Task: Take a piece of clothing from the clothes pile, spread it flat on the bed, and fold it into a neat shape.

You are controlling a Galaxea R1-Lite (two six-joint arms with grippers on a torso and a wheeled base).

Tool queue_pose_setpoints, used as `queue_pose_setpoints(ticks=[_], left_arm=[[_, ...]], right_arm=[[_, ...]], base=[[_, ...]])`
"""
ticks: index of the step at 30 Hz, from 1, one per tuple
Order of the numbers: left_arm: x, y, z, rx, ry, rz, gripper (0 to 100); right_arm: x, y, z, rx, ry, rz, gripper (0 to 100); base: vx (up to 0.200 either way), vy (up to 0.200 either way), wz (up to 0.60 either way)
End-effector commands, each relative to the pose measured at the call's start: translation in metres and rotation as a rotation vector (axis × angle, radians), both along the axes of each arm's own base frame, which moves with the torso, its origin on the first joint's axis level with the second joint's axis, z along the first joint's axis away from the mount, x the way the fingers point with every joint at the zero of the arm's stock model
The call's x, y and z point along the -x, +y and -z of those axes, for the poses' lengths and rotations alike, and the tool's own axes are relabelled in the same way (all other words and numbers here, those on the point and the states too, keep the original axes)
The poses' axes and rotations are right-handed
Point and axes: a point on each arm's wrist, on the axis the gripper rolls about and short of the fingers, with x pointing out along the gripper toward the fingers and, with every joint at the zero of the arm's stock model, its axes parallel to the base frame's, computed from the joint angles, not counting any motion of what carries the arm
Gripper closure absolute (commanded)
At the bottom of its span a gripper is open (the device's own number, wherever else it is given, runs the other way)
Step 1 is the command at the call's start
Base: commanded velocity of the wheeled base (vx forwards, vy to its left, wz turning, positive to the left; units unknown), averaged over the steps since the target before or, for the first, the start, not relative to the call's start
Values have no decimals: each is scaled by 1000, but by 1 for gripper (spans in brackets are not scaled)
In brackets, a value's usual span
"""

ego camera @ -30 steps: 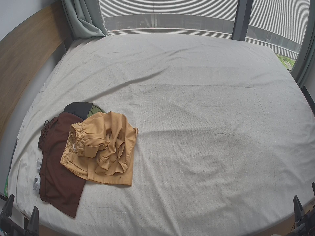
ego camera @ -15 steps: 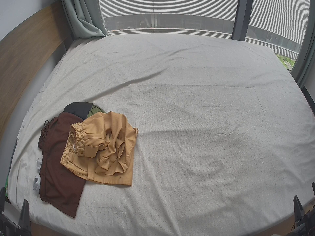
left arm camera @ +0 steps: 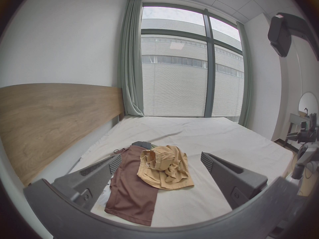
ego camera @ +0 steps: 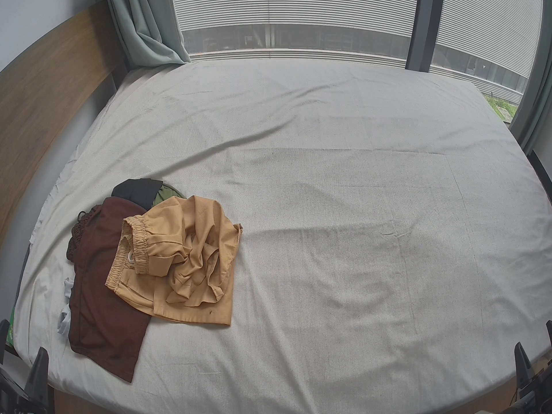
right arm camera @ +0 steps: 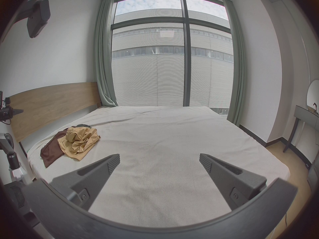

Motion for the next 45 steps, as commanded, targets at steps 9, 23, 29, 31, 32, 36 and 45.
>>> queue_pose_setpoints(ticks=[9, 23, 29, 31, 32, 36, 45], left_arm=[[-33, -3, -41, 169, 179, 140, 0], [-78, -5, -49, 288, 313, 221, 0], [-106, -6, -49, 293, 365, 265, 0], [-112, -6, -48, 294, 373, 269, 0], [-114, -6, -47, 295, 377, 268, 0], [-123, -7, -46, 299, 398, 287, 0], [-145, -6, -42, 307, 437, 292, 0]], right_arm=[[0, 0, 5, -10, 1, -1, 0], [0, 0, 5, -10, 1, -1, 0], [0, 0, 5, -9, 1, -2, 0], [0, 0, 5, -9, 1, -2, 0], [0, 0, 5, -9, 1, -2, 0], [0, 0, 5, -10, 1, -2, 0], [0, 0, 5, -10, 1, -2, 0]], base=[[0, 0, 0], [0, 0, 0], [0, 0, 0], [0, 0, 0], [0, 0, 0], [0, 0, 0], [0, 0, 0]])
